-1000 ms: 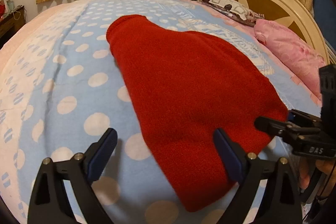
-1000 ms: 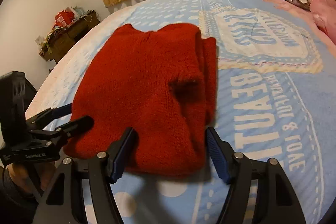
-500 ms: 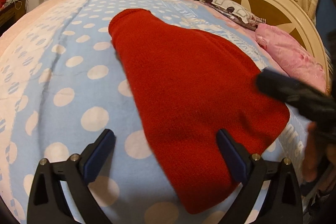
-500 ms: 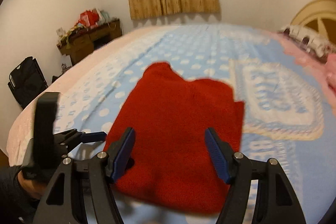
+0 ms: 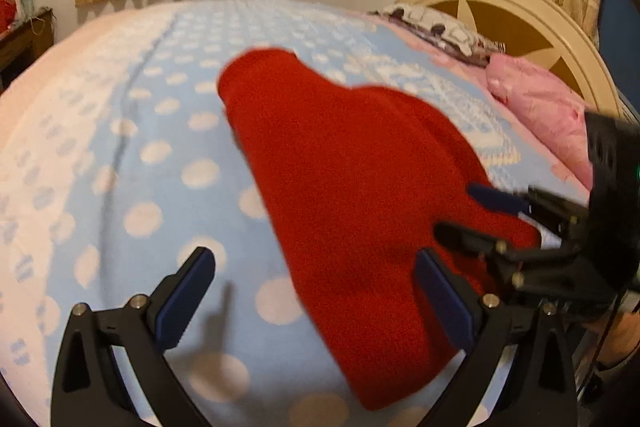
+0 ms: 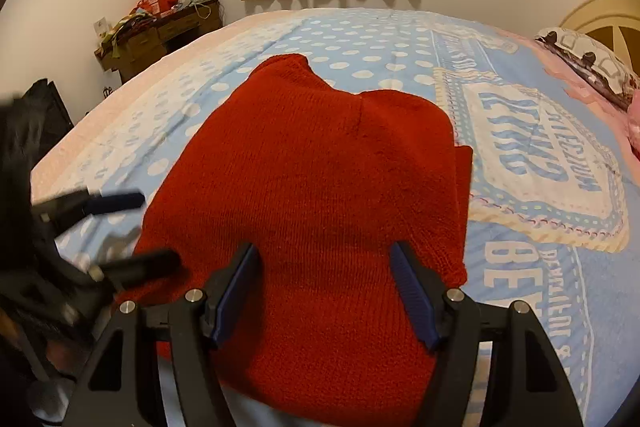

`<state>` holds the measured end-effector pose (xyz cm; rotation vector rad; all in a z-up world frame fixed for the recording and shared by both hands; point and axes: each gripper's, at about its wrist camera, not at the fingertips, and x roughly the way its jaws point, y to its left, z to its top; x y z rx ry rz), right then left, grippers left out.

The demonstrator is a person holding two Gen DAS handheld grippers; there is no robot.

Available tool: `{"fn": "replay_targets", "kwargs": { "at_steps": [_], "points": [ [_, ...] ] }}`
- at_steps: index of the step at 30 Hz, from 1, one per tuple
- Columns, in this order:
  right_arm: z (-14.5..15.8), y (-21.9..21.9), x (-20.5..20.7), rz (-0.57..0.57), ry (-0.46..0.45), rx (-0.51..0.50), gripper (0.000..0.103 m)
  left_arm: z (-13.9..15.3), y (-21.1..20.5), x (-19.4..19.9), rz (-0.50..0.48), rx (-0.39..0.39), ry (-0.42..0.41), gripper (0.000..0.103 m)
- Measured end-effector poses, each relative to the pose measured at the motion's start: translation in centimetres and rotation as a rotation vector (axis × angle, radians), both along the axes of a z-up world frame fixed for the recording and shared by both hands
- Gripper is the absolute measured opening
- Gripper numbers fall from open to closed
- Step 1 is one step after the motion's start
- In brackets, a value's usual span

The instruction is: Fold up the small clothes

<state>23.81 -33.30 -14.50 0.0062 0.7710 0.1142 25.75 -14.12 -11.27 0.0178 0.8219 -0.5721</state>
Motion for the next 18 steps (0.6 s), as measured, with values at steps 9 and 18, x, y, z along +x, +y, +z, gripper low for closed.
{"fn": "replay_targets", "kwargs": {
  "at_steps": [9, 18],
  "points": [
    [5.1, -2.6, 1.5, -0.052, -0.080, 0.128, 0.069, -1.1, -0.6, 2.3, 0.000, 0.037, -0.012, 0.103],
    [1.5, -7.2, 9.9, -0.158, 0.133, 0.223, 0.050, -1.4, -1.7, 2.6, -0.024, 0.026, 0.005, 0.103]
  ]
}}
